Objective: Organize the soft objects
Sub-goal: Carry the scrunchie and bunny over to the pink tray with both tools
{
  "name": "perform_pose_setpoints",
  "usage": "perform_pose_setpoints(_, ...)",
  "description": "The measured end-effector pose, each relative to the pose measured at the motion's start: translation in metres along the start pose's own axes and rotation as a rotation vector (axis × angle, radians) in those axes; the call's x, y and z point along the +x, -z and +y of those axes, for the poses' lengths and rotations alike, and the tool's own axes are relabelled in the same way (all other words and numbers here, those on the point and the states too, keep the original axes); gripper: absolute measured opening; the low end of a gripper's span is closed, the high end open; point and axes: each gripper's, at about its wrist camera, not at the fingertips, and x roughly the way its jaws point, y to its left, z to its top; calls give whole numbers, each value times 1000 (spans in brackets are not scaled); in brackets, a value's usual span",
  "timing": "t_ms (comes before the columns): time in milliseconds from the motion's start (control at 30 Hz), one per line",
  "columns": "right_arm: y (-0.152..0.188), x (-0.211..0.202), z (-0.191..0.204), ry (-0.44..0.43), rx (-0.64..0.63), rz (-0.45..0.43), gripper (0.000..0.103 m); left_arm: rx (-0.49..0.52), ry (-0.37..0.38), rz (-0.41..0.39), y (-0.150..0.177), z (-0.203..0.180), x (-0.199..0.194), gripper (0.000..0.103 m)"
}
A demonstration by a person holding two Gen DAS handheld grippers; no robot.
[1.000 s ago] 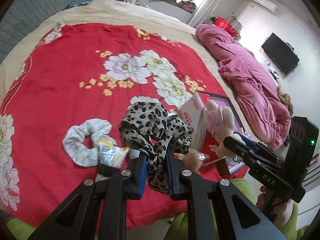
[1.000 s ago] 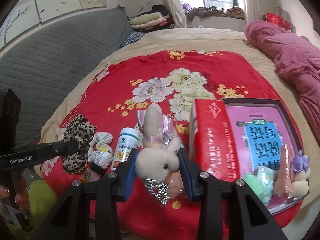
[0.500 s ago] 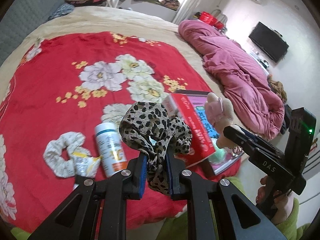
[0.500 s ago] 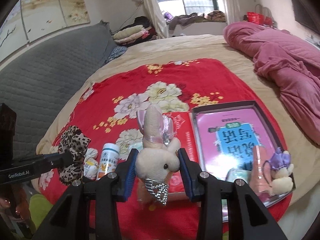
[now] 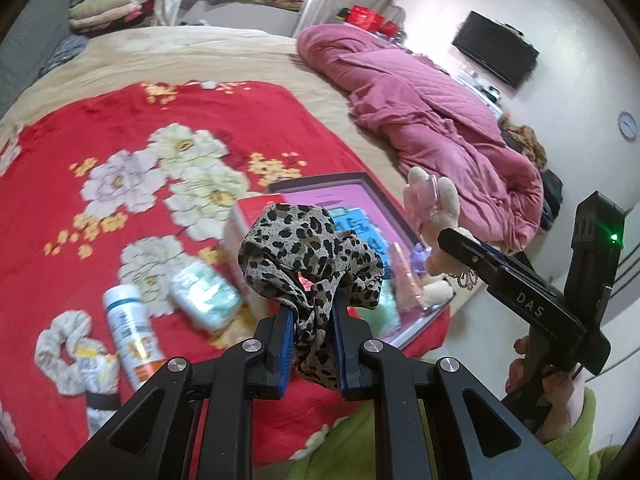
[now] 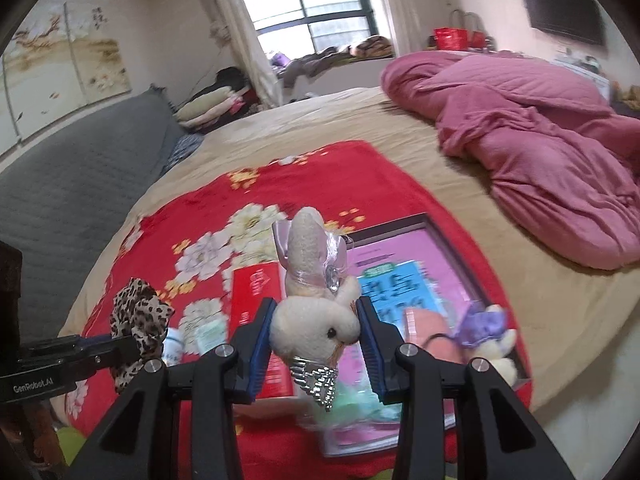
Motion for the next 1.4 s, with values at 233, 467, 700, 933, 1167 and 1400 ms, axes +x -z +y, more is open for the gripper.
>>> perform_pose_setpoints(233,-1,-11,-28,33,44,-24,40,57,29,34,-6,-35,23,17)
perform_pose_setpoints(467,0,-20,-47,54,78,-38,40,105,62,79,-4,-69,49,17)
perform_pose_setpoints(700,4,-25,-67,63,115,-44,40,147,76,136,10,-93,75,17)
perform_pose_setpoints(933,9,-21,-79,66,136,-33,40,173,70,196,29,-104,104,17)
perform_pose_setpoints(1167,16,-15,-96,77,170,-16,40,212,75,237,45,-118,125,17)
perform_pose_setpoints(1400,20,-9,-106,85,182,-4,40,217,41,268,46,-114,150,17)
